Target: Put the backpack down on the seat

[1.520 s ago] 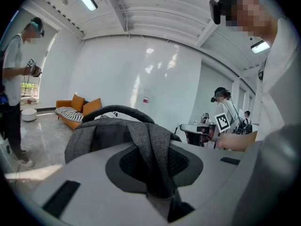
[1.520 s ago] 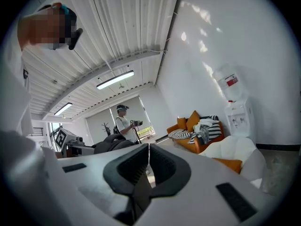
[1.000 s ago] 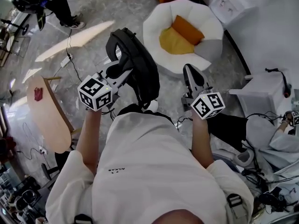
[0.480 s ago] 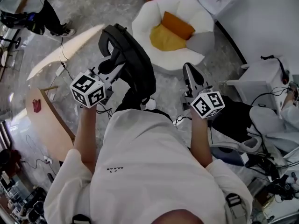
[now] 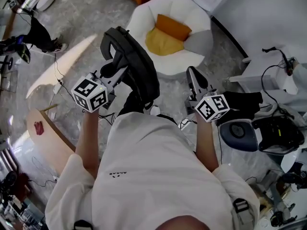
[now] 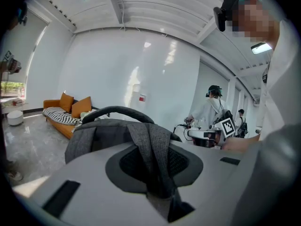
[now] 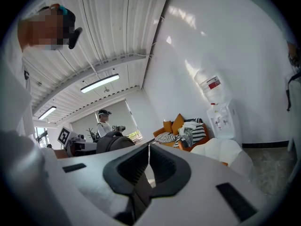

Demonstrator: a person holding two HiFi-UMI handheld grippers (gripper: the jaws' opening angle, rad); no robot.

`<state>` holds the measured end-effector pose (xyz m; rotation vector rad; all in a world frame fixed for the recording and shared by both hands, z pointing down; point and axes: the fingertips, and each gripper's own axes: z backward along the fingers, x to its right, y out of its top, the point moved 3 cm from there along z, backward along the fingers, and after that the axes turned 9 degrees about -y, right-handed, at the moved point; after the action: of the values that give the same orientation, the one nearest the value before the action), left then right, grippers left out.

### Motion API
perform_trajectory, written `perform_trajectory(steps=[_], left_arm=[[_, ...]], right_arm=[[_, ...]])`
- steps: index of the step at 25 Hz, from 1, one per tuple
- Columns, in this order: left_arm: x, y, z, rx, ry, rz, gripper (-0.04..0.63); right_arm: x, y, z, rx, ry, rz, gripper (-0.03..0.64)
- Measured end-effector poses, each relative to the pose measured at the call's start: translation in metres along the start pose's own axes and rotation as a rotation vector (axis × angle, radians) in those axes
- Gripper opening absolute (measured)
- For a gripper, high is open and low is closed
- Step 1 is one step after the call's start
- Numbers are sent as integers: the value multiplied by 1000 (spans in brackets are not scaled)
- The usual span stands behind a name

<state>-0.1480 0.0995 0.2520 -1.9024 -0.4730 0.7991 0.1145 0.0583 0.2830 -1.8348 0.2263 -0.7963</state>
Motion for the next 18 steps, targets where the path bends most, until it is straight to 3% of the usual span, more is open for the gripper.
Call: perform_trajectory(steps=[11, 18], left_arm=[[-44, 20, -25, -42, -115, -25, 95], [-81, 27, -39, -66, -136, -19, 95]], right_arm=[[-12, 13, -43, 29, -43, 0, 26], [-23, 16, -70, 27, -73, 9, 26]])
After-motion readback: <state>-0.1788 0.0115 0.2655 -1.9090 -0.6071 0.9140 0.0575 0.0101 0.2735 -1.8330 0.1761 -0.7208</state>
